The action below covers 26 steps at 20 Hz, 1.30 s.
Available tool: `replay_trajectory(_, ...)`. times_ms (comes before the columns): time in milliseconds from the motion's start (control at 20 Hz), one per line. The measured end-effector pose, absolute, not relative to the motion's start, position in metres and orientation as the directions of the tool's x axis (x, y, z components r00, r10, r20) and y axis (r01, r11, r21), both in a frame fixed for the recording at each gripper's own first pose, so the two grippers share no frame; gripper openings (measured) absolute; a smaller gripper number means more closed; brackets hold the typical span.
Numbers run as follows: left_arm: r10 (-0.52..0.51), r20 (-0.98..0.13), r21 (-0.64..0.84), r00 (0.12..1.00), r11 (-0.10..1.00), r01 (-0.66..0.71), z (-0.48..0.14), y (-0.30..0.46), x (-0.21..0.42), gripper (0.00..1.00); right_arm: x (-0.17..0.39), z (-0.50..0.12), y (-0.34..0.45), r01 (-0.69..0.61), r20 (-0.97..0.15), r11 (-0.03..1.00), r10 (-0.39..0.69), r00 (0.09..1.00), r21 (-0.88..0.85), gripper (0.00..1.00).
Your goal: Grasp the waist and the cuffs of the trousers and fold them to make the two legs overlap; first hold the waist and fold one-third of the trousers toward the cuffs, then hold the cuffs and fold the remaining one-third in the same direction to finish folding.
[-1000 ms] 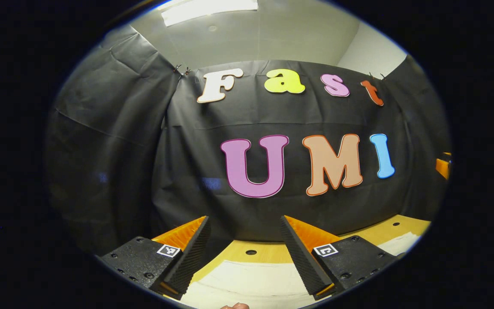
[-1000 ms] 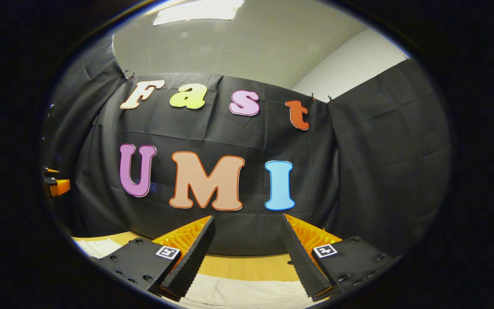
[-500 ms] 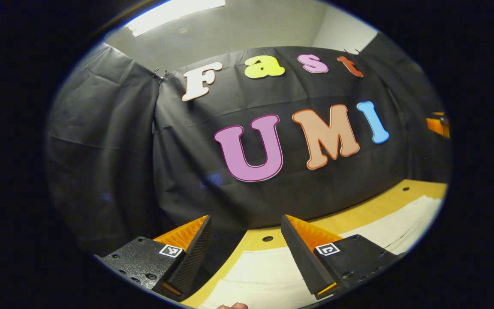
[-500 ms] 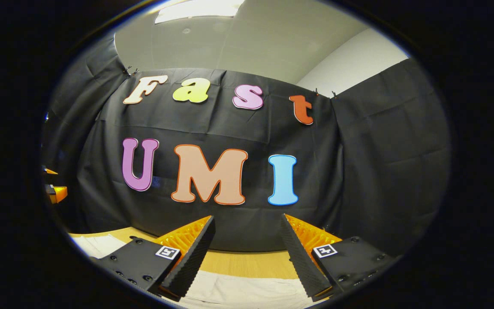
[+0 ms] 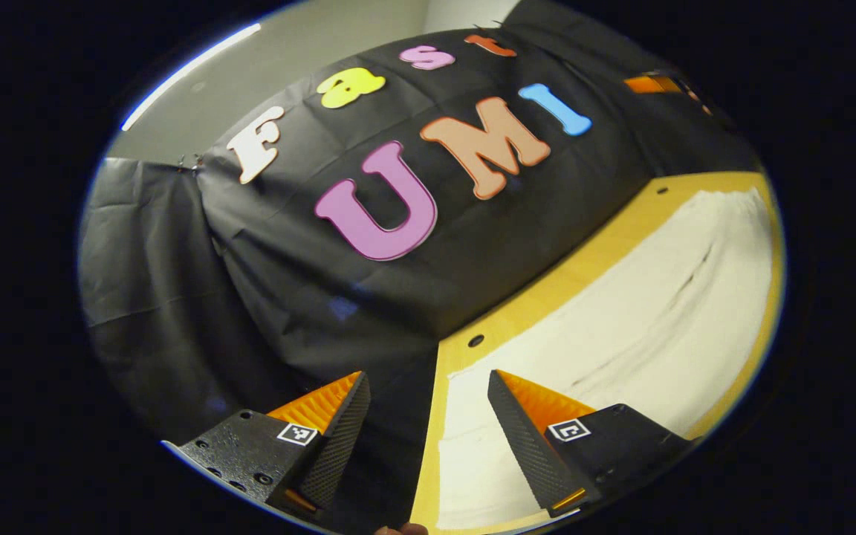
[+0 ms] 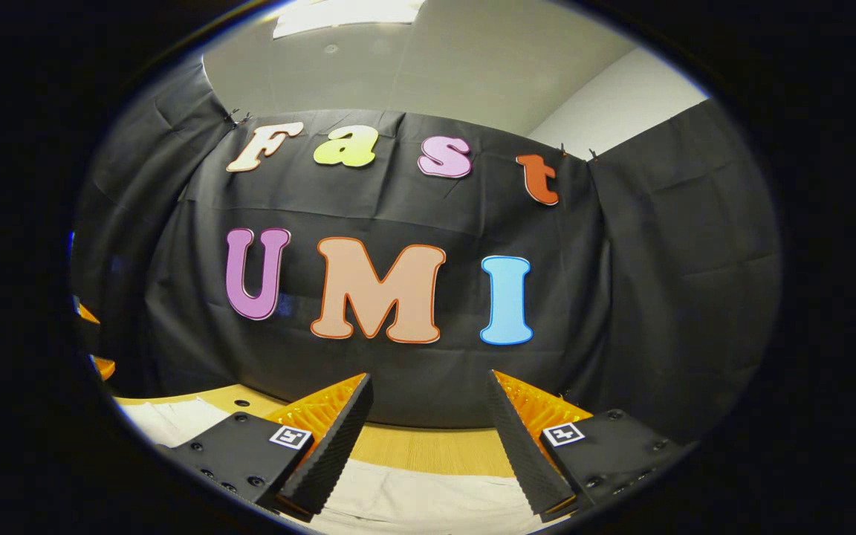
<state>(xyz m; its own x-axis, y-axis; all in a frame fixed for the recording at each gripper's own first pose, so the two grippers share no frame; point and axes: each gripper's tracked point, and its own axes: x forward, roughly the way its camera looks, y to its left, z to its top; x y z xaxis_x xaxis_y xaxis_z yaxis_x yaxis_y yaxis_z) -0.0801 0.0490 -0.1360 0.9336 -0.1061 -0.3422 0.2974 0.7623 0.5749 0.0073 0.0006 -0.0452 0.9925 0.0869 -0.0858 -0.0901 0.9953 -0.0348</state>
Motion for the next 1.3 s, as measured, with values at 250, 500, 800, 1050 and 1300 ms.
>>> replay_trajectory(250,-0.095,-0.496,0.610,0.863,0.669,0.424,-0.202,0.072,-0.116,0.96,0.005,-0.055,-0.008,-0.078,-0.105,0.996,0.074,0.992,-0.034,0.97)
replay_trajectory(500,-0.092,-0.624,0.618,0.776,0.549,0.562,-0.249,0.083,-0.154,0.97,0.004,-0.070,-0.014,-0.067,-0.133,0.997,0.061,0.989,-0.040,0.97)
replay_trajectory(800,-0.111,-0.748,0.558,0.654,0.427,0.711,-0.293,0.086,-0.183,0.97,0.003,-0.084,-0.019,-0.059,-0.157,0.997,0.050,0.986,-0.053,0.97)
replay_trajectory(1050,-0.079,-0.821,0.507,0.566,0.358,0.784,-0.315,0.101,-0.206,0.92,0.000,-0.096,-0.025,-0.046,-0.175,0.997,0.036,0.984,-0.056,0.97)
replay_trajectory(1300,-0.078,-0.852,0.482,0.518,0.269,0.834,-0.329,0.100,-0.206,0.97,-0.002,-0.100,-0.034,-0.030,-0.186,0.998,0.018,0.982,-0.063,0.97)
